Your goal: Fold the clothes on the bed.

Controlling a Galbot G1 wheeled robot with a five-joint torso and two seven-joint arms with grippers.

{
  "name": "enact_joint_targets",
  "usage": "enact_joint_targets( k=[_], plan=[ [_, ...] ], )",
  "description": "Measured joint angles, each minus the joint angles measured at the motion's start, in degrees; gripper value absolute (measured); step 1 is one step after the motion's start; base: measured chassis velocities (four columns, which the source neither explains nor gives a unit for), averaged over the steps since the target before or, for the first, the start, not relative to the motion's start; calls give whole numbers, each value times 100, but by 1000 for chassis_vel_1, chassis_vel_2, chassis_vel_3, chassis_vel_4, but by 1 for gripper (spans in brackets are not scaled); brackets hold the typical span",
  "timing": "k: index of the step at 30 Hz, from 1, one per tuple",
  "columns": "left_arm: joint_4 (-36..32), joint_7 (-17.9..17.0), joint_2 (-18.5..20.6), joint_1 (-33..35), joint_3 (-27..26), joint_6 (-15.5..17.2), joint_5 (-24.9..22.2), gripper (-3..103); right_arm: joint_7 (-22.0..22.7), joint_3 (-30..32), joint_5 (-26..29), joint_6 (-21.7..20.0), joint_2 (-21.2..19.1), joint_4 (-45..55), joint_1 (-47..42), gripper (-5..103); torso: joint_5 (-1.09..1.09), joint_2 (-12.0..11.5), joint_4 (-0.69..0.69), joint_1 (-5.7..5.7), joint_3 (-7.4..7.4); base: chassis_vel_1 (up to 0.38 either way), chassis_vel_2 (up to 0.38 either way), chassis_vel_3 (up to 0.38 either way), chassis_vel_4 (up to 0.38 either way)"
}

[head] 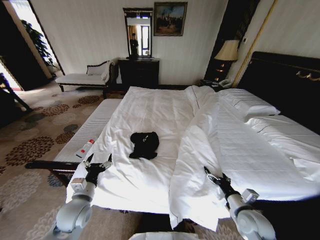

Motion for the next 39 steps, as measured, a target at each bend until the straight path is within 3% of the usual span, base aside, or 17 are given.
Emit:
enact_joint_targets(
  k=[3, 5, 7, 10, 13, 16, 17, 19, 22, 25, 27, 29, 35, 39],
  plan=[
    [-12, -2, -9, 30, -11, 1, 2, 100, 18, -3, 11, -9, -3, -4, -7, 92, 0, 0, 0, 0, 0, 0, 0, 0, 0],
    [-15, -3, -14, 38, -11, 1, 7, 100, 18, -1, -7, -8, 5, 3, -28, 92, 0, 0, 0, 1, 0, 0, 0, 0, 0],
    [-17, -3, -22, 42, 2, 1, 22, 100, 15, 12, -42, 17, 29, 32, -83, 76, 0, 0, -1, 1, 0, 0, 0, 0, 0],
    [-15, -2, -34, 27, 44, 1, 52, 100, 6, 30, -86, 63, 57, 42, -119, 71, -1, 0, -1, 0, 0, 0, 0, 0, 0],
    [1, -4, -53, 14, 82, 1, 87, 100, 7, 41, -131, 110, 89, 41, -120, 54, -1, 0, -1, 0, 0, 0, 0, 0, 0],
    [1, -4, -54, 24, 78, 1, 93, 100, 8, 42, -152, 126, 95, 70, -126, 54, 0, 0, -1, 0, 0, 0, 0, 0, 0],
    [1, -5, -54, 29, 69, 1, 94, 100, 7, 43, -164, 132, 95, 88, -131, 42, 0, 0, -1, 0, 0, 0, 0, 0, 0],
    [-7, -5, -55, 39, 49, -2, 97, 100, 8, 41, -190, 139, 103, 123, -138, 32, 0, 0, 0, 0, 0, 0, 0, 0, 0],
    [-18, -9, -72, 48, 39, -9, 99, 100, 16, 37, -235, 142, 115, 151, -148, 26, 0, 0, 0, 0, 0, 0, 0, 0, 0],
    [-19, -12, -98, 58, 41, -25, 127, 100, 22, 37, -272, 152, 120, 179, -186, 10, 0, 0, 0, 0, 0, 0, 0, 0, 0],
    [-17, -12, -103, 62, 43, -30, 136, 100, 23, 42, -279, 155, 122, 190, -197, 10, 0, 0, 0, 0, 0, 0, 0, 0, 0],
    [-9, -12, -116, 76, 47, -36, 149, 100, 24, 77, -288, 169, 133, 235, -237, 2, 0, 0, 0, 0, 0, 0, 0, 0, 0],
    [24, -11, -140, 63, 49, -46, 162, 100, 45, 386, -383, 188, 197, 339, -333, 2, 0, 0, 0, 0, 0, 0, 0, 0, 0],
    [74, -10, -189, 48, 52, -73, 189, 100, 133, 1066, -290, 215, 256, 178, -331, 2, 1, 0, 0, 0, 0, 0, 0, 0, 0]
  ],
)
